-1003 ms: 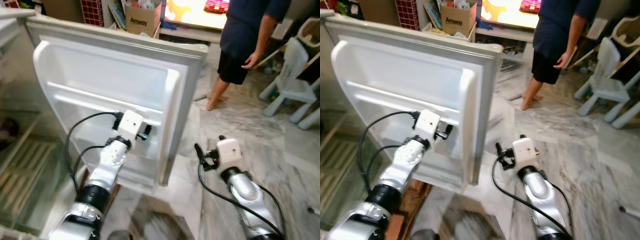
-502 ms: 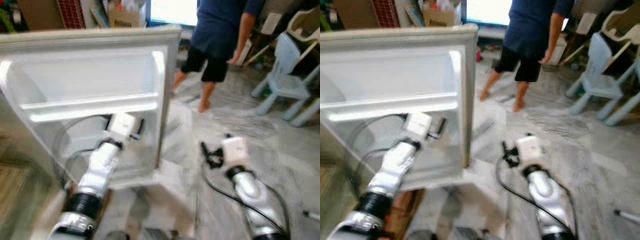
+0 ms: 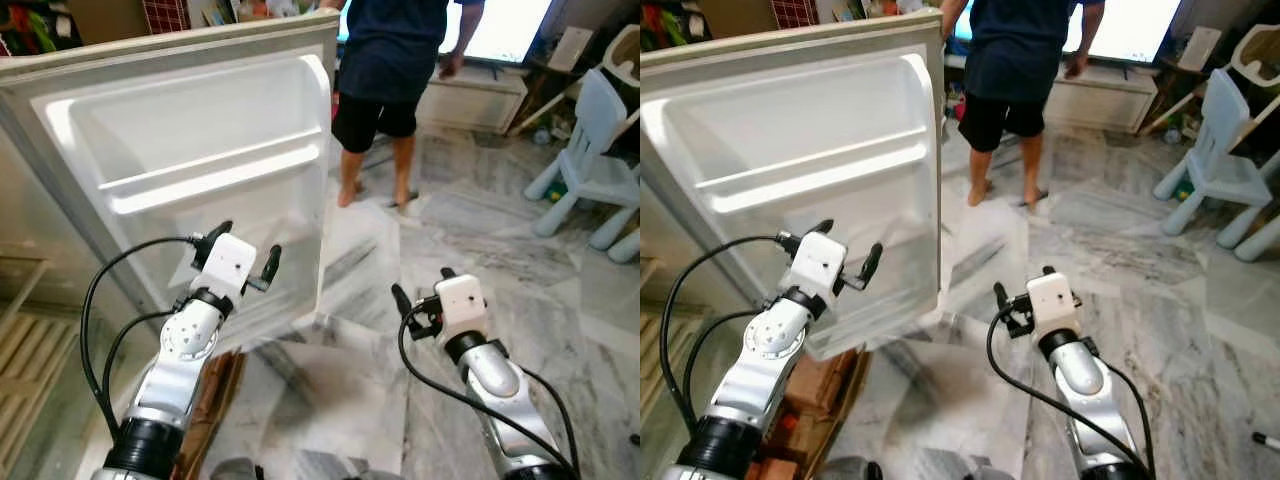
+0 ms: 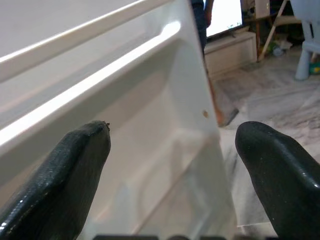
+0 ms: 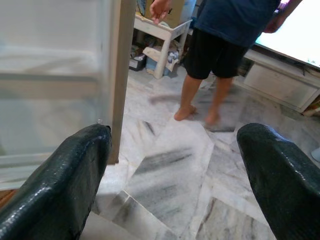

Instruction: Restocking fridge

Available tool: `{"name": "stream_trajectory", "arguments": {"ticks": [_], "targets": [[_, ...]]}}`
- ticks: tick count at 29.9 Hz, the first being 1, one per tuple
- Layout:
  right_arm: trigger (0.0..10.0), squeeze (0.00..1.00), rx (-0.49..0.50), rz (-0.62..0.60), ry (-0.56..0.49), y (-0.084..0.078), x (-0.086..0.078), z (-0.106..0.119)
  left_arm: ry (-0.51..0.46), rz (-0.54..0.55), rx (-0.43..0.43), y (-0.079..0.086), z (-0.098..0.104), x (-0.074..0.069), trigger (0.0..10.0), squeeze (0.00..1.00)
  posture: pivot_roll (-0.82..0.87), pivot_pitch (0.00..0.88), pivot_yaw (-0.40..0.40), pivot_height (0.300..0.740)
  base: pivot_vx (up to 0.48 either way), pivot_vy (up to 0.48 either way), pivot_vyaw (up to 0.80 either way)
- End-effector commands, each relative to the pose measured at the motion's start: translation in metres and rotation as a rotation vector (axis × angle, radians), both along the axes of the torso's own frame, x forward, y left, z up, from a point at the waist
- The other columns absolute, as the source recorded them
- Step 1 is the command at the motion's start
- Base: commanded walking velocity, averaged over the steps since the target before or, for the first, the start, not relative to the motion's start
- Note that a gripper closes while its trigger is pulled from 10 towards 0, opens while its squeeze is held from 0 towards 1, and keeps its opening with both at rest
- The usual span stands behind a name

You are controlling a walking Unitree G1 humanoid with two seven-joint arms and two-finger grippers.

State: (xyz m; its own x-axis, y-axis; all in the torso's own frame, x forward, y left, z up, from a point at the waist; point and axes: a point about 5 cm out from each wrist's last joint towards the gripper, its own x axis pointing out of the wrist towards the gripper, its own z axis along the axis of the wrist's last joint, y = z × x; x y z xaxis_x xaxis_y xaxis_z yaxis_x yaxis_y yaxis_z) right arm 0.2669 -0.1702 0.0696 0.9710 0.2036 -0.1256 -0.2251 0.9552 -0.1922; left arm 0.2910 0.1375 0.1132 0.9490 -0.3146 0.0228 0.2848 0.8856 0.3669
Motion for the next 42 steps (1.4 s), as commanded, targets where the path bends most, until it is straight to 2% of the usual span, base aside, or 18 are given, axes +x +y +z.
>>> {"name": "stream_trajectory", "arguments": {"ticks": [1, 4, 7, 16, 21, 27, 32, 36, 42], "targets": [[10.0, 0.0, 0.001, -0.039, -0.006, -0.005, 0.006, 0.003, 0.004, -0.016, 0.029, 0.002, 0.003, -0.004, 10.0, 0.0, 0.1, 0.088, -0.027, 0.74, 0.0, 0.0, 0.0], [10.0, 0.0, 0.008, -0.052, -0.01, -0.005, 0.009, 0.005, 0.014, 0.006, 0.018, 0.007, -0.001, -0.009, 10.0, 0.0, 0.1, 0.086, -0.028, 0.74, 0.0, 0.0, -0.17], [10.0, 0.0, 0.006, -0.055, -0.012, -0.003, 0.011, 0.004, 0.063, 0.047, 0.005, 0.016, -0.013, -0.017, 10.0, 0.0, 0.09, 0.091, -0.035, 0.74, 0.0, -0.276, -0.8], [10.0, 0.0, 0.026, -0.079, -0.026, -0.001, 0.015, 0.006, 0.089, 0.098, 0.0, 0.028, -0.017, -0.024, 10.0, 0.0, 0.08, 0.08, -0.034, 0.74, 0.15, -0.358, -0.8], [10.0, 0.0, 0.04, -0.087, -0.041, 0.001, 0.019, 0.009, 0.094, 0.11, -0.002, 0.03, -0.018, -0.021, 10.0, 0.0, 0.07, 0.063, -0.04, 0.74, 0.289, -0.345, -0.8], [10.0, 0.0, 0.052, -0.088, -0.059, 0.004, 0.023, 0.012, 0.056, 0.101, -0.003, 0.026, -0.008, -0.008, 10.0, 0.0, 0.08, 0.054, -0.054, 0.74, 0.288, -0.269, -0.8], [10.0, 0.0, 0.06, -0.094, -0.076, 0.005, 0.025, 0.014, 0.055, 0.098, -0.008, 0.025, -0.007, -0.007, 10.0, 0.0, 0.08, 0.052, -0.05, 0.74, 0.277, 0.0, -0.8], [10.0, 0.0, 0.06, -0.097, -0.082, 0.006, 0.025, 0.015, 0.061, 0.096, -0.025, 0.024, -0.008, -0.007, 10.0, 0.0, 0.08, 0.051, -0.046, 0.74, 0.266, 0.0, -0.8], [10.0, 0.0, 0.063, -0.105, -0.094, 0.004, 0.025, 0.016, 0.044, 0.126, -0.102, 0.025, -0.006, -0.007, 10.0, 0.0, 0.07, 0.047, -0.043, 0.74, 0.0, 0.0, -0.8]]}}
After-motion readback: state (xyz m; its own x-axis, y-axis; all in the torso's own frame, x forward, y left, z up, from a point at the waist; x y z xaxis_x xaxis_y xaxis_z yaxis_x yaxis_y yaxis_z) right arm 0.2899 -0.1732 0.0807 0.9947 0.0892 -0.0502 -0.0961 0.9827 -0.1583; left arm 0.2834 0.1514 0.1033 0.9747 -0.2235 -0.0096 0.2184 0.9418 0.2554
